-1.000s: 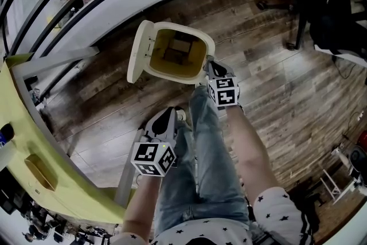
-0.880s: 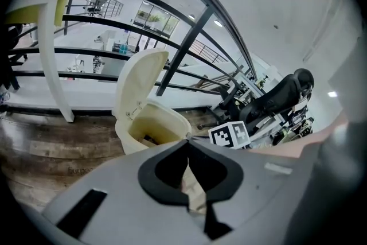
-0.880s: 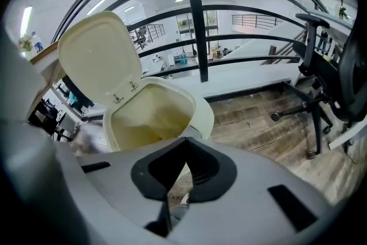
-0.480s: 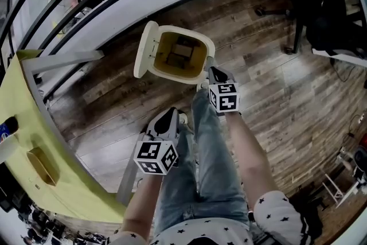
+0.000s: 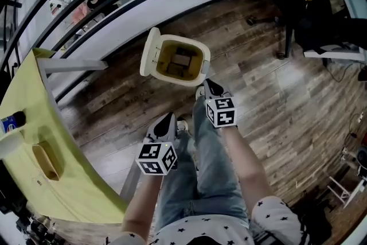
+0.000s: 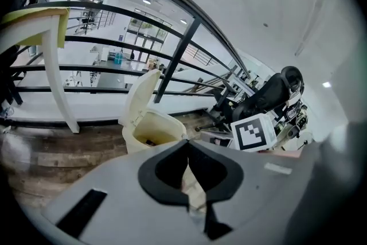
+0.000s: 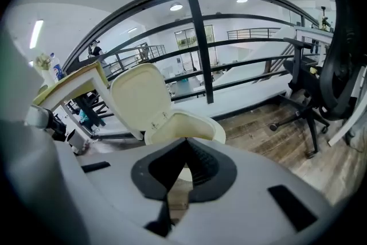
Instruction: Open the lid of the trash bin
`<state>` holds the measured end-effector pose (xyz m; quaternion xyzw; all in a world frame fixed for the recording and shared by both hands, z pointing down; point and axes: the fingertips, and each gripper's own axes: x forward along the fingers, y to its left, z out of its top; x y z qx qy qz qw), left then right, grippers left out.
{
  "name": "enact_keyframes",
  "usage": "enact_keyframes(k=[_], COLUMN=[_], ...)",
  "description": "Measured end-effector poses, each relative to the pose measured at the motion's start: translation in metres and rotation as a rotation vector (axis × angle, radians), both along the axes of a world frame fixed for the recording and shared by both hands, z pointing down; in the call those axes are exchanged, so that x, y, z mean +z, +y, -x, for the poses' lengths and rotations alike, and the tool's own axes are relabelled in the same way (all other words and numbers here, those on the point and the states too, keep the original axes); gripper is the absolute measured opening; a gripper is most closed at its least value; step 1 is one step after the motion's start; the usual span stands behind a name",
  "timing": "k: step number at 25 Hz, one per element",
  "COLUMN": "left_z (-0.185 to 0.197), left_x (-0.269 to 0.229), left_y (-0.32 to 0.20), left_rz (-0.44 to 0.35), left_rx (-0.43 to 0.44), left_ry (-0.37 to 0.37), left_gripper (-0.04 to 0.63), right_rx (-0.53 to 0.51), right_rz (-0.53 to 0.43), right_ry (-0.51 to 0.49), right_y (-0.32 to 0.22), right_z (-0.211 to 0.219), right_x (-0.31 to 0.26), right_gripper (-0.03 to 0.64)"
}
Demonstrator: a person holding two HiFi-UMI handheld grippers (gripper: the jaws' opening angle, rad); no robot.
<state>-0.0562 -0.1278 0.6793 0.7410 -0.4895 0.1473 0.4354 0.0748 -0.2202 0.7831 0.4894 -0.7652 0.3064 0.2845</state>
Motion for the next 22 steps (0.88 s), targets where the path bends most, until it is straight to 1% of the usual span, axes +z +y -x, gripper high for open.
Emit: enact_keyframes(k=[7, 14, 18, 22], left_z=[0.004, 0.004, 0.003, 0.001], left_x=[-0.036, -0.074, -0.094, -0.119], left_y=[0.024, 0.051, 0.064, 0.071], left_rz=[-0.037, -0.063, -0.068, -0.090], left_rx=[0.020, 0.048, 0.057, 0.074], left_ry=[-0.002, -0.012, -0.007, 0.000], left_gripper=[0.012, 0.012, 0.012, 0.012], right_rx=[0.028, 0.036, 0.014, -0.025], right_rz=[-0.058, -0.086, -0.098, -0.123], right_ry=[-0.058, -0.109, -0.117, -0.118], right_y=[0.037, 0.081, 0.103, 0.116], right_z=[0.007, 0.016, 0.022, 0.029], right_x=[-0.071, -0.134, -0.168, -0.203], right_gripper=[-0.006, -0.006, -0.006, -0.006])
